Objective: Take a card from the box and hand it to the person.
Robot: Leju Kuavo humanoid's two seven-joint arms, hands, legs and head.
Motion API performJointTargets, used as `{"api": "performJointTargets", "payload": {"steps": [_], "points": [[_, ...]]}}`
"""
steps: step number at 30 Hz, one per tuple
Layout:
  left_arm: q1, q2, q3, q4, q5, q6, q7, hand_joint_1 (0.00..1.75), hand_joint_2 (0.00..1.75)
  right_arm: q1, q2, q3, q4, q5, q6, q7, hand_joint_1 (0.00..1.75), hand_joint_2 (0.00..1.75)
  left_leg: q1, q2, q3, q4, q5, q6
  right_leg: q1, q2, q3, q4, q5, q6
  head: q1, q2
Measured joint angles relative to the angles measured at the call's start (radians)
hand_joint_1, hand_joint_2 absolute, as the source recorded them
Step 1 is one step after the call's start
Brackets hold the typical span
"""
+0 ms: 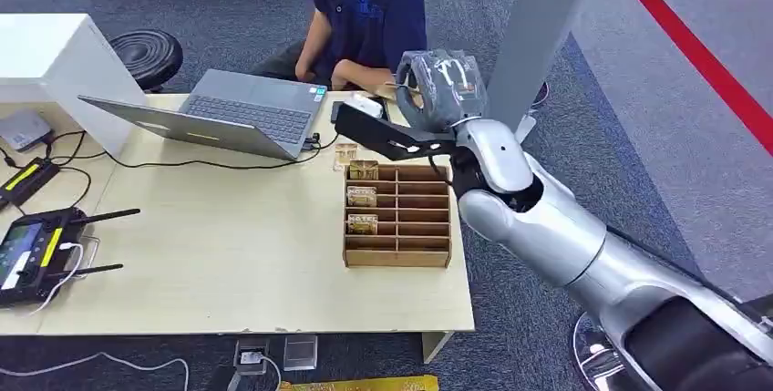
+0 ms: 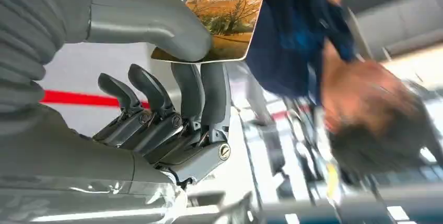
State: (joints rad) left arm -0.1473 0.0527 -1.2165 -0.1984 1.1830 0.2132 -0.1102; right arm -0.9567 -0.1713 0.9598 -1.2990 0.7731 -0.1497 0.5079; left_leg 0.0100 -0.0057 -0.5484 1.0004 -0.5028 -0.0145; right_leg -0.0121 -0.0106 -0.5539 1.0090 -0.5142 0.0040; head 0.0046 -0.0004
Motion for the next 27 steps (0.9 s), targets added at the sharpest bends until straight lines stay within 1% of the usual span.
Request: {"api": "performJointTargets", "payload": {"steps": [3, 5, 10, 12, 15, 27], "points": [[-0.013, -0.005, -0.003, 0.000, -0.008, -0.004, 0.006, 0.00, 1.75, 0.010, 0.018, -0.001, 0.071, 0.071, -0.152, -0.090, 1.62, 1.75, 0.000, 0.000, 0.000, 0.000, 0.000, 0.000, 0.000, 0.000, 0.000, 0.000, 0.000, 0.000, 0.000, 0.000], [-0.019, -0.007, -0.008, 0.000, -0.010, -0.005, 0.008, 0.00, 1.75, 0.016, 0.035, -0.003, 0.128, 0.092, -0.237, -0.127, 1.62, 1.75, 0.000, 0.000, 0.000, 0.000, 0.000, 0.000, 0.000, 0.000, 0.000, 0.000, 0.000, 0.000, 0.001, 0.000], [-0.026, -0.011, -0.011, 0.000, -0.010, -0.005, 0.010, 0.00, 1.75, 0.018, 0.066, -0.010, 0.264, 0.082, -0.325, -0.166, 1.62, 1.75, 0.000, 0.000, 0.000, 0.000, 0.000, 0.000, 0.000, 0.000, 0.000, 0.000, 0.000, 0.000, 0.001, 0.000], [-0.027, -0.012, -0.016, 0.000, -0.010, -0.004, 0.012, 0.00, 1.75, 0.018, 0.074, -0.016, 0.301, 0.081, -0.344, -0.173, 1.62, 1.75, 0.000, 0.000, 0.000, 0.000, 0.000, 0.000, 0.000, 0.000, 0.000, 0.000, 0.000, 0.000, 0.001, 0.000], [-0.026, -0.012, -0.017, 0.000, -0.010, -0.004, 0.013, 0.00, 1.75, 0.018, 0.085, -0.019, 0.347, 0.081, -0.347, -0.174, 1.62, 1.75, 0.000, 0.000, -0.001, 0.000, 0.000, 0.000, 0.000, 0.000, 0.000, 0.000, 0.000, 0.000, 0.000, 0.000], [-0.026, -0.012, -0.018, 0.000, -0.010, -0.002, 0.013, 0.00, 1.75, 0.017, 0.110, -0.023, 0.416, 0.068, -0.352, -0.167, 1.62, 1.75, 0.000, 0.000, 0.000, 0.000, 0.000, 0.000, 0.000, 0.000, 0.000, 0.000, 0.000, 0.000, 0.001, 0.000]]}}
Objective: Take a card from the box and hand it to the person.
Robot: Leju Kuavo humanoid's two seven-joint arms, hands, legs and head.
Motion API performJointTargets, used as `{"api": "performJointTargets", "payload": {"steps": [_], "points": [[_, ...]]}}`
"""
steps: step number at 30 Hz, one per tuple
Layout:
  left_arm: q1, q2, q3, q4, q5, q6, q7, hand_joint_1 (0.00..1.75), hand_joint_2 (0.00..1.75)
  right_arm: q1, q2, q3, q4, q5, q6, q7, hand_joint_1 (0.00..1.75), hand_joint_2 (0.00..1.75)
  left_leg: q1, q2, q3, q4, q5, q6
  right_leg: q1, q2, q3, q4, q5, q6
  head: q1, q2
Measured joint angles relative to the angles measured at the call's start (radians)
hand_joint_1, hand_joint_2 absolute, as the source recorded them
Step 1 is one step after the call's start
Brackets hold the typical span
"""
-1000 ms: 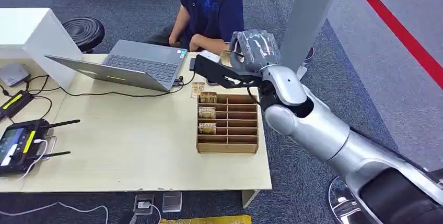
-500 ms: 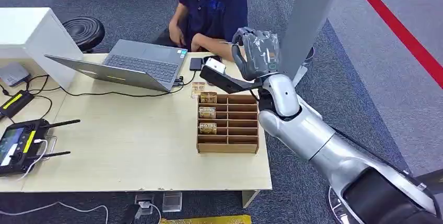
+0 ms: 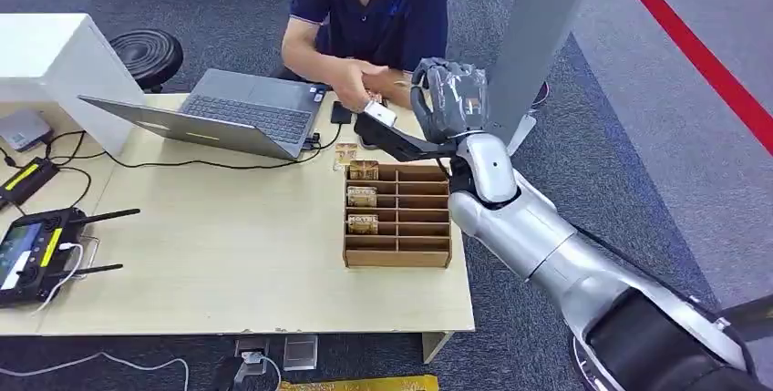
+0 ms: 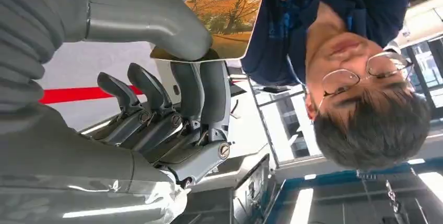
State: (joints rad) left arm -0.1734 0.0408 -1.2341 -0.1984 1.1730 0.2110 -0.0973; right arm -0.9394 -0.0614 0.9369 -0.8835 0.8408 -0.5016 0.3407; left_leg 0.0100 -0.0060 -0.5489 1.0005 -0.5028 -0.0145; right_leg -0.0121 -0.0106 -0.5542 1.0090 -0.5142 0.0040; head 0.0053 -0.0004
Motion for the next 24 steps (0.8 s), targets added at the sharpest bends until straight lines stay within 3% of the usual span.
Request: {"api": "performJointTargets", "payload": {"steps": [8, 9, 13, 14, 20, 24], "points": [[0.000, 0.000, 0.000, 0.000, 0.002, 0.001, 0.000, 0.00, 1.75, -0.001, 0.007, 0.001, 0.019, -0.011, 0.005, 0.003, 1.62, 1.75, 0.000, 0.000, 0.000, 0.000, 0.000, 0.000, 0.000, 0.000, 0.000, 0.000, 0.000, 0.000, -0.001, 0.000], [0.000, 0.000, 0.000, 0.000, 0.003, 0.002, 0.000, 0.00, 1.75, -0.001, 0.008, 0.002, 0.022, -0.015, 0.005, 0.003, 0.00, 1.75, 0.000, 0.000, 0.000, 0.000, 0.000, 0.000, 0.000, 0.000, 0.000, 0.000, 0.000, 0.000, -0.002, 0.000], [0.000, 0.000, -0.003, 0.000, 0.004, 0.003, 0.000, 0.00, 1.75, -0.002, 0.009, 0.003, 0.031, -0.017, 0.005, 0.004, 0.00, 1.75, 0.000, 0.000, 0.000, 0.000, 0.000, 0.000, 0.000, 0.000, 0.000, 0.000, 0.000, 0.000, 0.000, 0.000], [0.000, 0.000, -0.005, 0.000, 0.004, 0.002, 0.000, 0.00, 0.00, -0.003, 0.009, 0.004, 0.033, -0.018, 0.005, 0.004, 0.00, 1.75, 0.000, 0.000, 0.000, 0.000, 0.000, 0.000, 0.000, 0.000, 0.000, 0.000, 0.000, 0.000, 0.000, 0.000], [0.000, 0.000, -0.016, 0.000, 0.002, -0.008, -0.019, 0.00, 0.00, -0.007, 0.013, 0.011, 0.044, -0.041, 0.005, -0.001, 0.00, 1.75, 0.000, 0.000, -0.001, 0.000, 0.000, 0.000, 0.000, 0.000, -0.001, 0.000, 0.000, 0.000, 0.000, 0.000], [0.003, 0.000, -0.016, 0.000, 0.027, 0.018, -0.018, 0.00, 0.00, 0.014, 0.008, 0.000, 0.014, -0.203, 0.006, -0.057, 0.00, 1.75, 0.000, 0.000, 0.000, 0.000, 0.000, 0.000, 0.000, 0.000, -0.001, 0.000, 0.000, 0.000, -0.002, 0.000]]}}
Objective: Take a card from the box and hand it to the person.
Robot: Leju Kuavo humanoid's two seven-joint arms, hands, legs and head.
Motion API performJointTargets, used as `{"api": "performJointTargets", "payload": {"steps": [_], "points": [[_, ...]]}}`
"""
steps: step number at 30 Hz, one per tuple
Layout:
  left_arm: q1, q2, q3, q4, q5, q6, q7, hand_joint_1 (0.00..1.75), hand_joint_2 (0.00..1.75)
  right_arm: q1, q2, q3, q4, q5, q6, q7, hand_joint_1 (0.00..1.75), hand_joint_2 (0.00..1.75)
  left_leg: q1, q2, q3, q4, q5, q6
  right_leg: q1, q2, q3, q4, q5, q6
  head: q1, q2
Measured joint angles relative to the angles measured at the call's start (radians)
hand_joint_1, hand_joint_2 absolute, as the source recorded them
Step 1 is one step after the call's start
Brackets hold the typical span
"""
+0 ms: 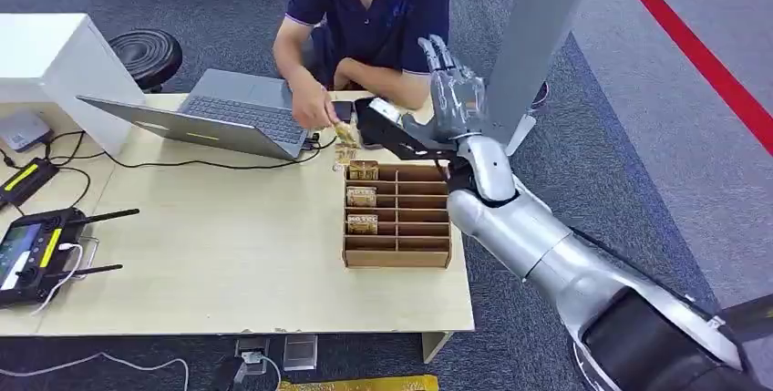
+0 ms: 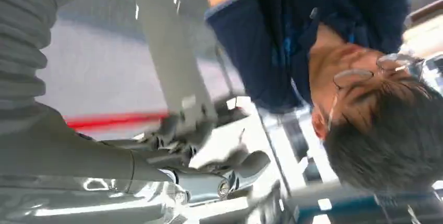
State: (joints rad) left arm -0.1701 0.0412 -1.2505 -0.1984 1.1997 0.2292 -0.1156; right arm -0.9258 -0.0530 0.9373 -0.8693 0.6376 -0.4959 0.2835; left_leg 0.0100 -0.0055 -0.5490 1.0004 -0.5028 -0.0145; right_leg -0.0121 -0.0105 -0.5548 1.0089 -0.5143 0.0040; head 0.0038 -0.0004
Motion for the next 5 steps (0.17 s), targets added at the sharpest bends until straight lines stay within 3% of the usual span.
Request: {"api": "performJointTargets", "payload": {"steps": [3, 5], "points": [[0.015, 0.000, 0.000, 0.000, 0.013, 0.004, -0.004, 0.00, 0.00, 0.056, -0.023, -0.019, -0.078, -0.130, 0.015, -0.044, 0.00, 1.75, 0.000, 0.000, 0.000, 0.000, 0.000, 0.000, 0.000, 0.000, 0.000, 0.000, 0.000, 0.000, 0.001, 0.000], [0.024, 0.002, 0.000, 0.000, 0.023, 0.006, -0.011, 0.00, 0.00, 0.105, -0.044, -0.040, -0.138, -0.284, 0.050, -0.096, 0.00, 1.75, 0.000, 0.000, 0.000, 0.000, 0.000, 0.000, 0.000, 0.000, 0.000, -0.001, 0.000, 0.000, 0.001, 0.000]]}}
